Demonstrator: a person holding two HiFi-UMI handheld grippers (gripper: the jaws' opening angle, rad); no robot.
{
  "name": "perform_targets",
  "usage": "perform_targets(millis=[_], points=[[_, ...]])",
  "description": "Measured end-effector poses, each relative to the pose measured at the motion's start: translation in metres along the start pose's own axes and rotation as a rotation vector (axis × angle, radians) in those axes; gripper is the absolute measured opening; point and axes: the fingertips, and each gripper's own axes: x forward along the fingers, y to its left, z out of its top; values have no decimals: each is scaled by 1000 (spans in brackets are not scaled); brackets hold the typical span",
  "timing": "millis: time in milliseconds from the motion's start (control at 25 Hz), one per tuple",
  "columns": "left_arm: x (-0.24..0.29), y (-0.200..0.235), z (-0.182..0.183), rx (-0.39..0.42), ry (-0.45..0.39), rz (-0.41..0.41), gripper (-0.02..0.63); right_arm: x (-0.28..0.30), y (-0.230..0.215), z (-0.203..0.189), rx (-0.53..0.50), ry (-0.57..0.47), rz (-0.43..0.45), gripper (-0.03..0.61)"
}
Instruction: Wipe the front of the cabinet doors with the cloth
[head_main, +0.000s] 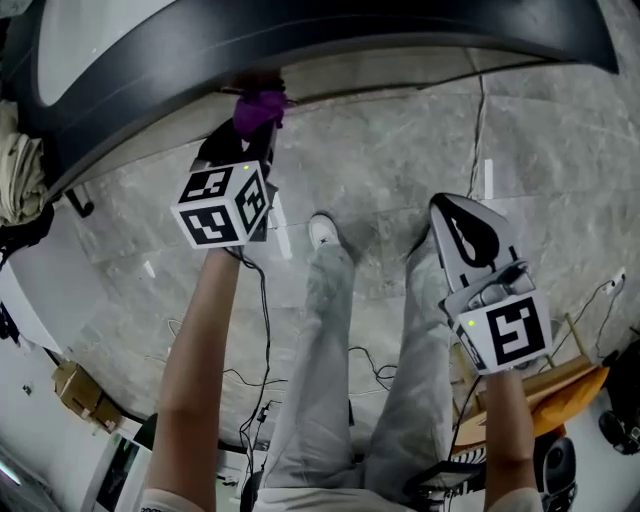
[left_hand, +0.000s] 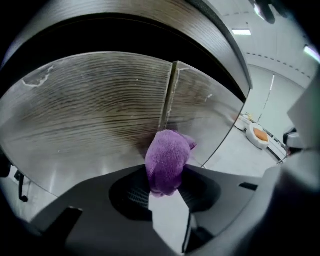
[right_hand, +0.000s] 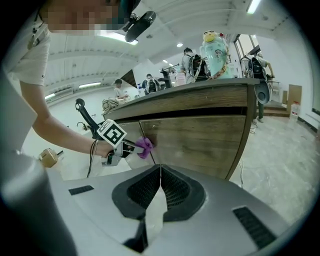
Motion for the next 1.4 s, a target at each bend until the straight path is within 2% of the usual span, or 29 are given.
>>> perform_targets(millis=[160, 280, 400, 640, 800, 880, 1000, 1120, 1240, 1400], points=[[5, -29, -1, -5, -18, 31, 138, -16, -25, -20, 14, 9, 17, 28], [18, -70, -3, -29, -23, 19, 138, -29, -51, -37, 46, 14, 14, 28], [40, -121, -4, -32, -12, -15, 138, -46, -79, -48, 63, 9, 11, 28], [95, -221, 3, 16, 23, -113, 140, -82, -132, -79, 102, 6, -6, 28], [132, -267, 7, 71, 51, -170, 140, -103, -159, -112, 141, 23, -28, 28], [149, -283, 11, 73, 59, -197, 140, -111, -171, -126, 168, 33, -53, 28], [168, -297, 13, 61, 75, -221, 140, -118, -186, -144, 190, 37, -88, 28], [180, -297, 12, 85, 95, -224, 139, -118, -191, -152, 195, 29, -106, 28], [182, -285, 10, 107, 103, -210, 140, -109, -188, -146, 219, 7, -124, 28], [176, -254, -3, 89, 125, -188, 140, -91, -174, -134, 218, -12, -120, 28]])
